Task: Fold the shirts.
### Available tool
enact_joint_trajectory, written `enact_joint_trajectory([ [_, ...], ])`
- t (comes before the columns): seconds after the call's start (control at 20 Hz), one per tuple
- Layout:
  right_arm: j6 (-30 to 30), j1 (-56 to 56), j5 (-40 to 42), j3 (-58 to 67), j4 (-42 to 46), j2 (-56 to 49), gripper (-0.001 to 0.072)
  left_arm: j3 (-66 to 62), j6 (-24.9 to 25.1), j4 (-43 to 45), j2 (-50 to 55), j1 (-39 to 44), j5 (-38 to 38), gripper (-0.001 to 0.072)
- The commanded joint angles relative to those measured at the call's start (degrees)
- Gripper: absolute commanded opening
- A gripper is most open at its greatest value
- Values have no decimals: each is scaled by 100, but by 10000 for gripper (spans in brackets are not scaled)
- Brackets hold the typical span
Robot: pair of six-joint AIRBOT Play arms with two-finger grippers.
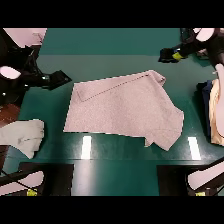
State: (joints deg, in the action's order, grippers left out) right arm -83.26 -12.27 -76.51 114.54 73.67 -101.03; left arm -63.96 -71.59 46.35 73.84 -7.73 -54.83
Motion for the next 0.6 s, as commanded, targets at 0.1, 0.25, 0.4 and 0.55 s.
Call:
enact_joint_trajectory([
  [0.1, 586, 704, -1513, -1325, -1137, 1034, 233, 15, 352, 859, -444, -1241, -2107, 609],
  [0.25, 745, 1040, -1349, -2505, -1974, 1749, 177, 890, 369, 1045, -619, -1445, -2457, 609],
  [0.4, 793, 1086, -1047, -3381, -1991, 2337, 177, 1902, 415, 1016, -619, -1427, -2146, 609],
  [0.55, 796, 1084, -828, -4035, -1998, 2796, 177, 2516, 522, 922, -619, -1427, -1792, 609],
])
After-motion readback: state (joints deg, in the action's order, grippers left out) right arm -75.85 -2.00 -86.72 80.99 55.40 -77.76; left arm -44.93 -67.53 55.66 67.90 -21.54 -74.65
